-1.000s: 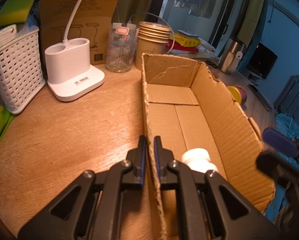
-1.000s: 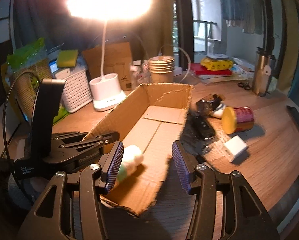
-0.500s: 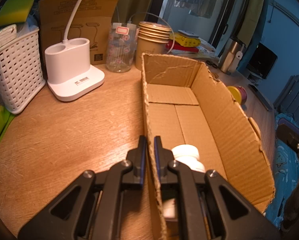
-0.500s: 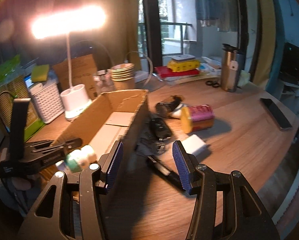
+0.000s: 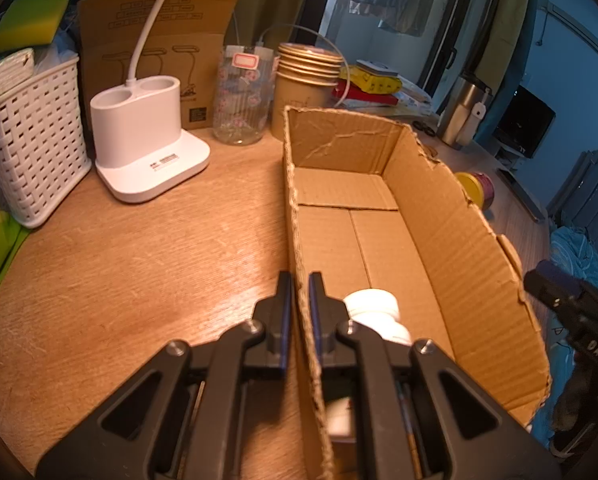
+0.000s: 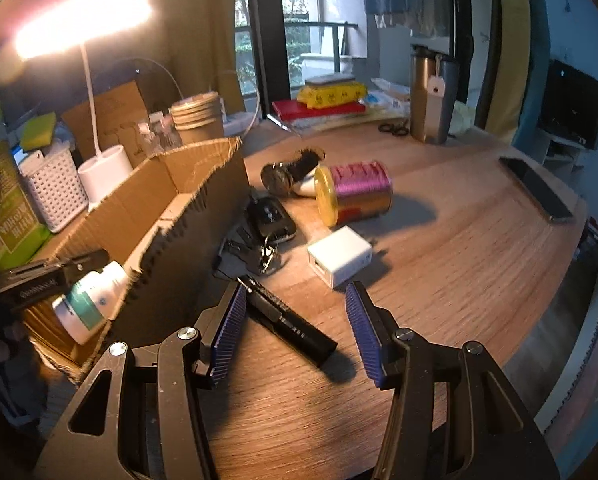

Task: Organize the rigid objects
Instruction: 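Move the right gripper to the black flashlight and grasp it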

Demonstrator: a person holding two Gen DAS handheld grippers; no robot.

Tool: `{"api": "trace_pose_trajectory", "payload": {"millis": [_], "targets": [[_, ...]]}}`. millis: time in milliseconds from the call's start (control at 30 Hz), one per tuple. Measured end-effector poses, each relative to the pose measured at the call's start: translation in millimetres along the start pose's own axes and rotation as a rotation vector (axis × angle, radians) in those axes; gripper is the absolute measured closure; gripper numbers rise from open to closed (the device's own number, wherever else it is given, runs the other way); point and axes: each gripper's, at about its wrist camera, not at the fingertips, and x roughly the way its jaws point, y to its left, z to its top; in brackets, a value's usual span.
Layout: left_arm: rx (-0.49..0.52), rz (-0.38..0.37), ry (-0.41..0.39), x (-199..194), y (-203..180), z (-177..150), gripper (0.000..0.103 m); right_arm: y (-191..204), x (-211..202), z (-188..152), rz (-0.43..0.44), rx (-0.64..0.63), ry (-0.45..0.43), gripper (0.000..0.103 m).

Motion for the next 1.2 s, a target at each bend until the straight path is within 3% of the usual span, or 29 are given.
{"api": "trace_pose_trajectory", "payload": {"millis": [300,900,1100,1167,1200], "targets": [[0.000,0.000,0.000,0.0,0.0,0.0,0.094,6.5,23.8,-10.6,0.000,-0.018,0.051,0.048],[0.001,0.000,0.000,0.0,0.0,0.0,0.094,24.7,41.6,-17.5,-0.027,-0.101,0.072,0.049],[0.001,0.000,0.000,-0.1,-0.1,0.0,0.094,26.7,40.3,-18.0,-0.033,-0.113,0.068,0.058],[0.001,0.000,0.000,-0.1,-0.2,0.0,0.094,27.7,39.8,-18.0,-0.037,-0.118,0.067,0.074],[0.001,0.000,0.000,-0.1,-0.1,0.0,0.094,28.3,39.6,-18.2,-0.042,-0.122,0.066,0.078]]}}
